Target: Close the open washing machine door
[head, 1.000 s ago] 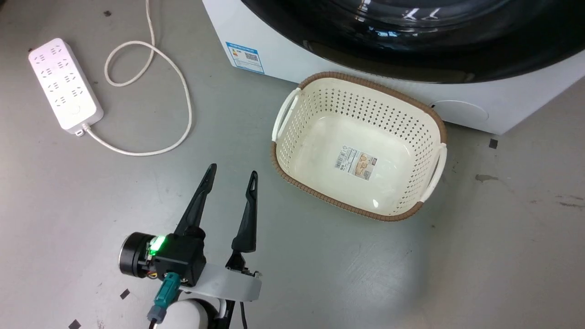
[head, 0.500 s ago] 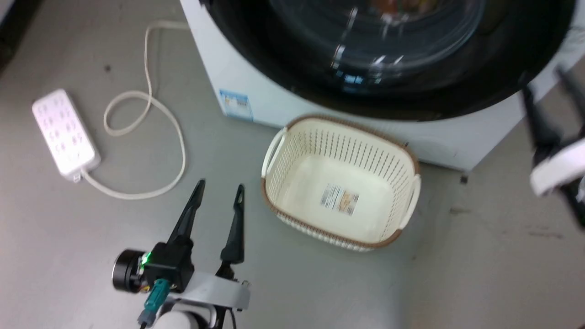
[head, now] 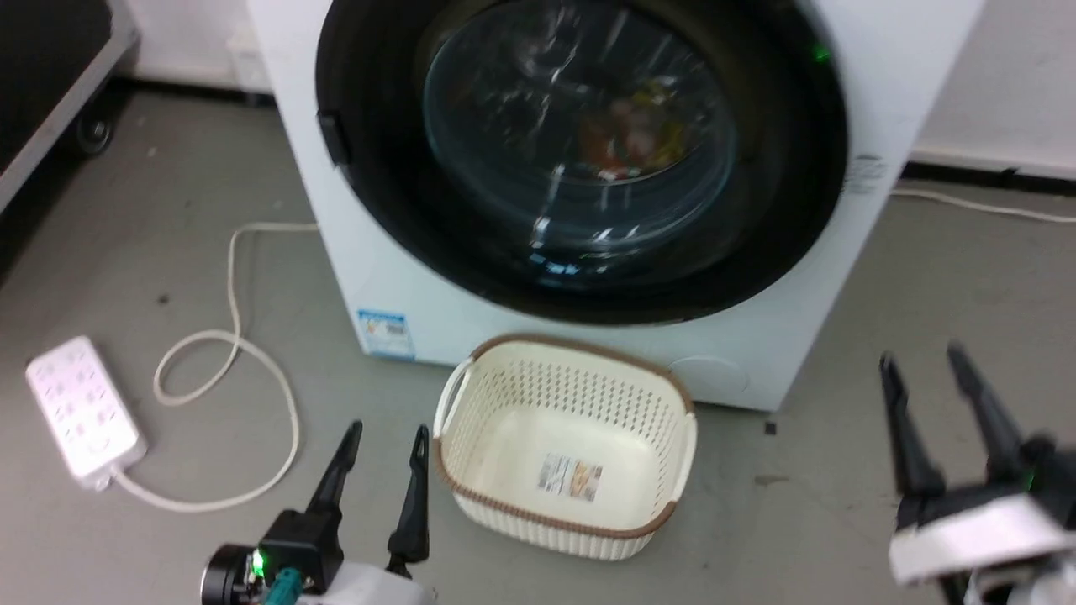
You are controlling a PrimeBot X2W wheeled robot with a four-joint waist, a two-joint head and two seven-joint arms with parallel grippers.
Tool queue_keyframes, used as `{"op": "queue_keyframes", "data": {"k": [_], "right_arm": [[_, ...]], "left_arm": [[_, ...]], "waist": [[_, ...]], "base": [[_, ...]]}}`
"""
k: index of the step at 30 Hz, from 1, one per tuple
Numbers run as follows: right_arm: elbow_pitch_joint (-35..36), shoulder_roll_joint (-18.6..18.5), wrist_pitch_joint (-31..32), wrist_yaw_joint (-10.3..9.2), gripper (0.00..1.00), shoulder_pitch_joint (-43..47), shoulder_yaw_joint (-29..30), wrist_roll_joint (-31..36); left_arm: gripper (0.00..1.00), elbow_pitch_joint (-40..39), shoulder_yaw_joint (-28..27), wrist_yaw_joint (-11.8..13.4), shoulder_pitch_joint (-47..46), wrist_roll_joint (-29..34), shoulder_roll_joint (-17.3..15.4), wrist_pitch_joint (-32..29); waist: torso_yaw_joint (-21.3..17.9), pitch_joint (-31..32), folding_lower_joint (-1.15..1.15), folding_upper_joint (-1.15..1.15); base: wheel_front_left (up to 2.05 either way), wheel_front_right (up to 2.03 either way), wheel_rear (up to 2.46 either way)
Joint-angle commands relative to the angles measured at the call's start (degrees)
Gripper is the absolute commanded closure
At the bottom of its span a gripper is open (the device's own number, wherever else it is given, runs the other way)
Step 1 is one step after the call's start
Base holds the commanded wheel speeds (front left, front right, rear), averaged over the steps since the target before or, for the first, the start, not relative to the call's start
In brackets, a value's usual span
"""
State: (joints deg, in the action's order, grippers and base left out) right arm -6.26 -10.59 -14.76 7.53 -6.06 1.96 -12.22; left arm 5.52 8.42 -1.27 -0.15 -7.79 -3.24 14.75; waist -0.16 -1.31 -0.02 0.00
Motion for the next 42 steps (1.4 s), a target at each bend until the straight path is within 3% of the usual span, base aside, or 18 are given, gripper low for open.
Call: {"op": "queue_keyframes", "data": {"k": [1, 6, 16, 17, 42], "right_arm": [[1.5, 1.5, -0.2, -0.04, 0.0, 2.3, 1.0, 1.5], [5.0, 6.1, -0.2, -0.04, 0.0, 8.8, 3.0, 5.5], [5.6, 7.6, -0.2, -0.04, 0.0, 11.1, 2.6, 7.6], [5.4, 7.3, 0.0, 0.0, 1.0, 10.4, 2.6, 7.4], [5.5, 7.3, 2.6, -0.01, 1.0, 9.6, 1.8, 8.3]], "left_arm": [[0.0, 0.5, -0.1, -0.3, 0.8, 0.0, -0.3, 0.2], [0.0, 1.7, -0.1, 0.0, 1.0, 0.7, -0.5, 0.2], [0.0, 2.6, -0.2, 0.3, 1.7, 1.3, -0.5, 0.2], [1.0, 2.5, -0.1, 0.1, 1.2, 1.1, -0.2, 0.0], [1.0, 1.1, -1.5, 0.3, 1.0, 2.3, 0.0, -2.7]], "waist": [[-1.7, 1.6, 0.02, 0.0], [-2.6, 2.1, 0.02, 0.0], [-2.8, 2.0, 0.02, 0.0], [-2.8, 2.0, 0.02, 0.0], [-2.3, 1.9, 0.02, 0.0]], "base": [[0.0, 0.0, 0.0], [0.0, 0.0, 0.0], [0.0, 0.0, 0.0], [0.0, 0.0, 0.0], [0.0, 0.0, 0.0]]}}
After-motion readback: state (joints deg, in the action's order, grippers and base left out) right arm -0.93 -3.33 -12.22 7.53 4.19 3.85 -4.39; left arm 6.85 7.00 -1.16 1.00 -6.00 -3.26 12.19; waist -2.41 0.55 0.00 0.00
